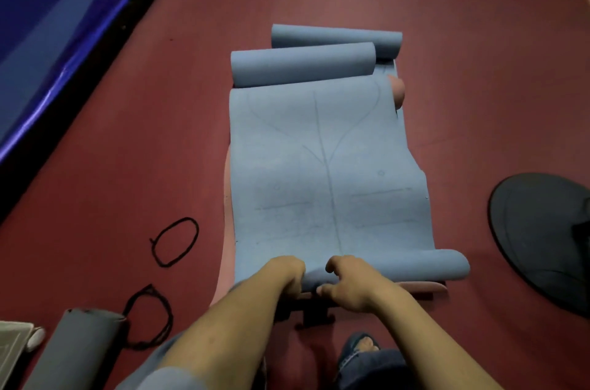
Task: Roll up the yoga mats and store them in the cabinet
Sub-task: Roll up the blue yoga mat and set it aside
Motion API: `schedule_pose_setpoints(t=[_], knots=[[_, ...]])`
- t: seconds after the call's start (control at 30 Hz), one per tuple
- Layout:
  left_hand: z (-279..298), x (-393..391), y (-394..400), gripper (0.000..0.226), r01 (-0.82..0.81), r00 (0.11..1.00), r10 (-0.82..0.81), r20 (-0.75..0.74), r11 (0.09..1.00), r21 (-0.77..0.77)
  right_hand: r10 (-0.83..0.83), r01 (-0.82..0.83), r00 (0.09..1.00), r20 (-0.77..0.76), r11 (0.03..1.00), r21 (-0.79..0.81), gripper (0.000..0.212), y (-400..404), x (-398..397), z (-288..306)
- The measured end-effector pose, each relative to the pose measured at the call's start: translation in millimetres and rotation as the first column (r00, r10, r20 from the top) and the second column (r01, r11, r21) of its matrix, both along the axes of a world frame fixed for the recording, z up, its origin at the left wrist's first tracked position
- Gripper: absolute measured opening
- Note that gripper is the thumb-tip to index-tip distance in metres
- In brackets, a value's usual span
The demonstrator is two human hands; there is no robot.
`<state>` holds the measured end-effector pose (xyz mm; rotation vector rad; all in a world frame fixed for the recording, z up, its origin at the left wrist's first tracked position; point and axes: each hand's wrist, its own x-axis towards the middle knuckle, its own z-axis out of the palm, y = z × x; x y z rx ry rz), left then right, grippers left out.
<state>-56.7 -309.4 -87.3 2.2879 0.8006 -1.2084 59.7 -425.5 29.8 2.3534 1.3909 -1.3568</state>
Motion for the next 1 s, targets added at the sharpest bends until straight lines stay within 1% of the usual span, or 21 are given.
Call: schedule_pose_setpoints(t=[0.07,0.13,0.17,0.23,0.3,0.4,0.47,0.53,0.57,0.63,0.73,0.8,0.87,0.93,0.97,1.0], knots=[[30.5,4.7,-2.9,0.033,0.07,0.995,-0.075,0.071,0.995,0.074,0.006,-0.011,0.994,0.107,0.999,0.052,0.054,-7.7,-1.0,-4.4],[61.2,7.5,-6.8,0.035,0.13,0.973,-0.157,0.167,0.978,0.162,-0.023,0.004,0.978,0.209,0.996,0.091,0.057,-19.0,2.5,-3.8],[75.4,6.9,-9.9,0.035,0.16,0.957,-0.204,0.207,0.965,0.209,-0.051,0.027,0.97,0.236,0.994,0.107,0.065,-25.1,4.7,-0.6],[104.6,-0.7,-18.8,0.031,0.207,0.929,-0.283,0.238,0.932,0.298,-0.101,0.067,0.961,0.257,0.988,0.139,0.082,-35.5,8.1,11.6],[131.2,-14.9,-30.7,0.029,0.222,0.918,-0.316,0.24,0.91,0.351,-0.121,0.068,0.949,0.291,0.98,0.187,0.091,-43.9,7.6,27.0],[163.1,-45.2,-46.2,0.029,0.181,0.91,-0.31,0.277,0.895,0.407,-0.094,0.018,0.931,0.353,0.977,0.211,0.093,-57.2,-4.3,48.8],[175.7,-67.1,-53.8,0.028,0.1,0.888,-0.281,0.365,0.891,0.442,-0.04,-0.062,0.899,0.437,0.974,0.216,0.083,-63.9,-16.2,62.4],[186.0,-87.6,-61.6,0.028,0.014,0.84,-0.256,0.478,0.892,0.452,-0.004,-0.144,0.845,0.535,0.961,0.236,0.055,-71.7,-21.8,78.5],[190.1,-97.1,-65.7,0.027,-0.03,0.81,-0.244,0.533,0.89,0.455,-0.001,-0.166,0.827,0.562,0.955,0.246,0.043,-76.9,-22.3,87.6],[198.4,-115.5,-73.3,0.026,-0.112,0.757,-0.231,0.612,0.876,0.469,-0.005,-0.188,0.82,0.573,0.942,0.278,0.032,-91.0,-19.7,103.9],[213.4,-136.1,-84.2,0.037,-0.125,0.712,-0.3,0.635,0.836,0.535,-0.015,-0.222,0.809,0.587,0.918,0.33,0.021,-115.6,-13.2,125.9],[223.9,-144.3,-89.6,0.036,-0.163,0.689,-0.308,0.656,0.816,0.554,-0.023,-0.242,0.801,0.598,0.901,0.36,0.016,-130.7,-13.2,143.0],[237.1,-152.1,-94.6,0.037,-0.214,0.671,-0.31,0.674,0.789,0.576,-0.025,-0.269,0.796,0.605,0.88,0.39,0.015,-145.4,-16.7,159.1],[252.6,-163.9,-100.1,0.041,-0.232,0.656,-0.334,0.677,0.765,0.601,-0.042,-0.327,0.778,0.627,0.825,0.461,0.012,-161.1,-24.0,169.5],[261.2,-171.9,-104.7,0.044,-0.227,0.647,-0.353,0.676,0.757,0.612,-0.049,-0.37,0.76,0.648,0.787,0.494,0.016,-169.4,-28.3,171.9],[270.1,-180.7,-110.7,0.044,-0.225,0.633,-0.372,0.679,0.751,0.621,-0.047,-0.404,0.748,0.662,0.76,0.509,0.027,-178.2,-33.3,172.1]])
